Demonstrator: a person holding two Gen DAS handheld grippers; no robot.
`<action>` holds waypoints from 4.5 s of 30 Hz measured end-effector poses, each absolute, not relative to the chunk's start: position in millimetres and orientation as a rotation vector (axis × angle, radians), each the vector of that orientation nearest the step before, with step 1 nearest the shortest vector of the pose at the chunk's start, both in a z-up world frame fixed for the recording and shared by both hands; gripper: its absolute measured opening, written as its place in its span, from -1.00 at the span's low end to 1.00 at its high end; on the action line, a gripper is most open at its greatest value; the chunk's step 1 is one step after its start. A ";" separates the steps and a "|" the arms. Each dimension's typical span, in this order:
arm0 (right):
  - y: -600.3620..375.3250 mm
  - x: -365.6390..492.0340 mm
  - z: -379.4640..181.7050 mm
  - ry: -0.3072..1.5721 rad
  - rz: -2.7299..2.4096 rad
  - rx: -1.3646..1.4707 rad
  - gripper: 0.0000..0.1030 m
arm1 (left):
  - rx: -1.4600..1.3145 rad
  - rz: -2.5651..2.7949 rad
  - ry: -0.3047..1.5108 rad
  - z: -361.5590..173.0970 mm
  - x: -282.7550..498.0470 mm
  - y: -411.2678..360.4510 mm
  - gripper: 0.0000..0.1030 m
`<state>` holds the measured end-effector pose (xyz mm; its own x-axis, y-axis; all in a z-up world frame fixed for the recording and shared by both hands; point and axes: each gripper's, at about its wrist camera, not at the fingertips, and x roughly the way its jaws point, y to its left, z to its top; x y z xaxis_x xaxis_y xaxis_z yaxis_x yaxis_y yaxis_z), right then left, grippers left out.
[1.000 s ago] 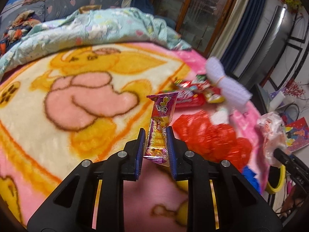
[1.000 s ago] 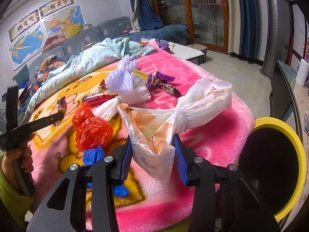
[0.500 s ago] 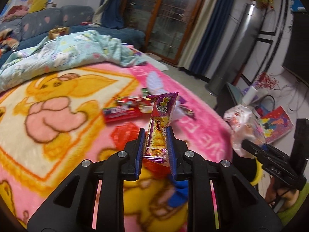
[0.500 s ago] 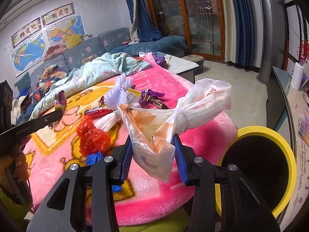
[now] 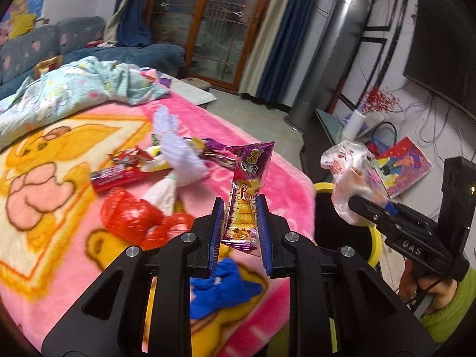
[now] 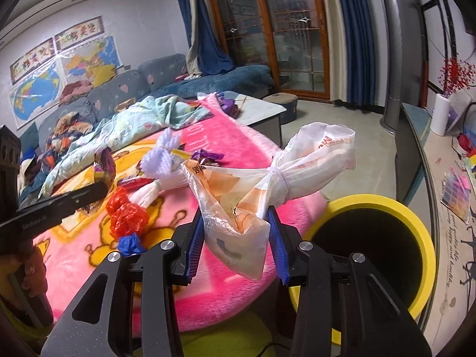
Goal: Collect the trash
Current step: 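Carry the white bag and candy wrapper over the yellow bin and open both tools, then move both tools back over the remaining trash on the blanket, then grasp the red plastic bag with the left tool while the right tool grasps the blue bag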
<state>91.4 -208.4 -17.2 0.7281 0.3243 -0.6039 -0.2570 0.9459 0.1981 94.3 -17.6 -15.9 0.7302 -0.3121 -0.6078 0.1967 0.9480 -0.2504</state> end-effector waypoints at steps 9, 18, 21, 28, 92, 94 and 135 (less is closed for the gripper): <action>-237.2 94.9 -16.6 0.678 0.261 0.154 -0.26 | -0.150 -0.348 0.705 -18.5 98.9 -48.1 -0.69; -261.0 96.8 -21.2 0.699 0.218 0.163 -0.25 | -0.115 -0.445 0.730 -26.1 103.4 -87.9 -0.69; -269.6 97.4 -22.7 0.704 0.199 0.169 -0.26 | -0.105 -0.466 0.741 -29.4 104.6 -99.5 -0.69; -294.3 95.4 -30.5 0.739 0.155 0.158 -0.25 | -0.104 -0.539 0.781 -41.9 110.8 -129.7 -0.69; -258.9 74.9 -6.1 0.665 0.293 0.100 0.54 | -0.129 -0.222 0.664 -31.9 132.0 -96.7 0.78; -243.4 77.4 -4.0 0.665 0.325 0.083 0.54 | -0.145 -0.186 0.658 -30.4 131.5 -82.6 0.78; -70.9 100.2 -82.7 0.936 0.683 -0.127 0.57 | -0.453 0.104 0.813 -91.5 132.0 90.2 0.78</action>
<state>100.2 -70.9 -82.7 0.4010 0.4854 -0.7769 -0.5916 0.7847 0.1850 132.0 90.2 -91.5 0.6876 -0.0819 -0.7214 -0.2606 0.8996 -0.3505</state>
